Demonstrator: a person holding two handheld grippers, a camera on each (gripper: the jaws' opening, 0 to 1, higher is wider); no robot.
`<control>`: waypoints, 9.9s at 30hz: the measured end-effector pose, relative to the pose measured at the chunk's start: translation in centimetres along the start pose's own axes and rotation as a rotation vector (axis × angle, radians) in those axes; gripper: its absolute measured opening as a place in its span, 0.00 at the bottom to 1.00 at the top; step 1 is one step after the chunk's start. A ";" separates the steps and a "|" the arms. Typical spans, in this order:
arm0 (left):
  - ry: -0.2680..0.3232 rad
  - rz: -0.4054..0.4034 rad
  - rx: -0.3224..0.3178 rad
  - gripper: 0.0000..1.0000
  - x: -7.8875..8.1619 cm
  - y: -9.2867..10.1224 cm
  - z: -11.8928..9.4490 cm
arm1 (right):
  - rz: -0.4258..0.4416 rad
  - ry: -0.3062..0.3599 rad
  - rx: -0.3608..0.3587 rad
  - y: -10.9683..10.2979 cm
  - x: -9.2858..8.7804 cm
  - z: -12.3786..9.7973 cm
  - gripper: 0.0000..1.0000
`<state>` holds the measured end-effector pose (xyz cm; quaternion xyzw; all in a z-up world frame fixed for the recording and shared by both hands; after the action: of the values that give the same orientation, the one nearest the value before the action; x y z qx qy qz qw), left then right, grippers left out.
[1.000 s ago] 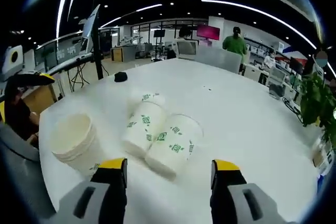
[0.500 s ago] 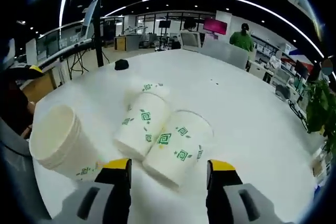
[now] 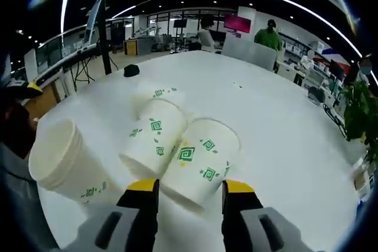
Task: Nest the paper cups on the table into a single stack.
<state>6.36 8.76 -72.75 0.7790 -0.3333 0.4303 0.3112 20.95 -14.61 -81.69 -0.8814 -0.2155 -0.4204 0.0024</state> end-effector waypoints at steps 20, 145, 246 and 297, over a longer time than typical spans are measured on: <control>-0.027 0.007 -0.018 0.88 -0.3 0.6 0.3 | 0.007 -0.013 -0.033 1.4 -0.5 0.0 0.43; -0.110 0.512 -0.788 0.00 11.0 7.6 3.3 | -0.136 0.426 0.396 -7.7 6.4 -18.4 0.53; -0.811 0.835 -0.896 0.00 3.3 3.6 11.0 | 0.053 0.275 0.156 -4.6 0.0 -17.9 0.85; -0.743 0.741 -0.850 0.18 3.6 3.1 10.9 | 0.066 0.249 0.152 -4.3 -0.7 -17.5 0.83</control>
<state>10.43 -2.42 -73.72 0.5195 -0.8036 0.0436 0.2873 5.97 -14.25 -71.62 -0.8263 -0.2154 -0.5087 0.1096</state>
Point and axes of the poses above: the point that each gripper's makers call its tool centre point, and the gripper's own axes: z roughly forward along the fingers, y roughly to its right, x roughly out of its top, the point moved 2 cm from there along -z, roughly backward along the fingers, and after that the axes turned 11 degrees about -x, right-handed, at the moved point
